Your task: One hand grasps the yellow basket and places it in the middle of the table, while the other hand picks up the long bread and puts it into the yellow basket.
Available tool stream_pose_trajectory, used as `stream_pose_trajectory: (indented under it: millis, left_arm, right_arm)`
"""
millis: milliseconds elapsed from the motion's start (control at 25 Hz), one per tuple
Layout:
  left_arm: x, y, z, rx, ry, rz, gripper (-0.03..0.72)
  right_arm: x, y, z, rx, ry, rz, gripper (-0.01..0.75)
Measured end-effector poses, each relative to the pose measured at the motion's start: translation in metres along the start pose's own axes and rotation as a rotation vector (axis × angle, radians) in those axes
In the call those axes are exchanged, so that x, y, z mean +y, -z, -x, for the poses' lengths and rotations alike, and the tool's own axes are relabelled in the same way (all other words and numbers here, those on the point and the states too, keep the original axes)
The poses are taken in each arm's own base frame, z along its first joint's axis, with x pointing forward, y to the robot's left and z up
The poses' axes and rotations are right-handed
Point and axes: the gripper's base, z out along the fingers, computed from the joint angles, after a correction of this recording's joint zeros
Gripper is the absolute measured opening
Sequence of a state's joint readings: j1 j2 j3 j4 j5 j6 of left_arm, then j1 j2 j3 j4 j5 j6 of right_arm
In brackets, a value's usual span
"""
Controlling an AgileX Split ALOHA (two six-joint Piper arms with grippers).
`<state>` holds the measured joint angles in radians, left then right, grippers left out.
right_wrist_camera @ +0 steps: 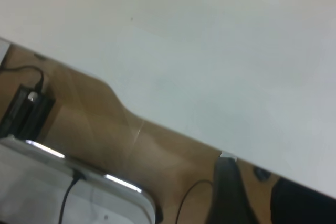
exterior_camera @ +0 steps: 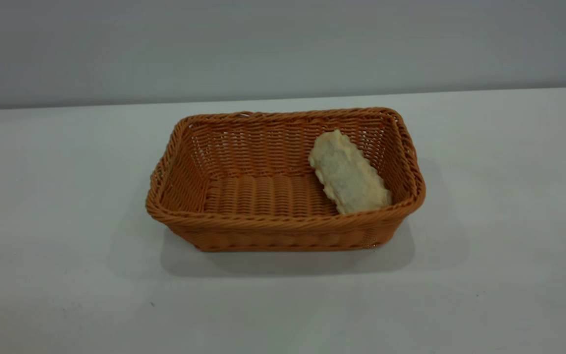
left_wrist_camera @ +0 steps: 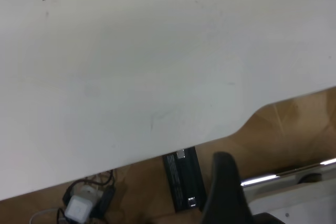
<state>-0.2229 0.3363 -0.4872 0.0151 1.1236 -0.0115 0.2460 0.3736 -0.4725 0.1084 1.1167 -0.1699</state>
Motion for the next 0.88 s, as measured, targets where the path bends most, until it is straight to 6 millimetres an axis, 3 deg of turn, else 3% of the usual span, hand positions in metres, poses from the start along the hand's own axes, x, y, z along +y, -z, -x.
stream_pose_trajectory:
  millis: [360,680,880]
  left_arm:
    - [0.000,0.002,-0.002,-0.017,0.000,0.001,0.578]
    - [0.002,0.015,-0.018,-0.161,0.150,0.109,0.578]
    - [0.000,0.021,-0.028,-0.248,0.191,0.151,0.576]
  right_arm:
    - [0.001,0.004,-0.003,-0.036,-0.003,-0.009,0.548]
    - [0.008,0.034,-0.032,-0.330,-0.135,-0.204,0.548]
    - [0.011,0.036,-0.037,-0.362,-0.156,-0.236,0.546]
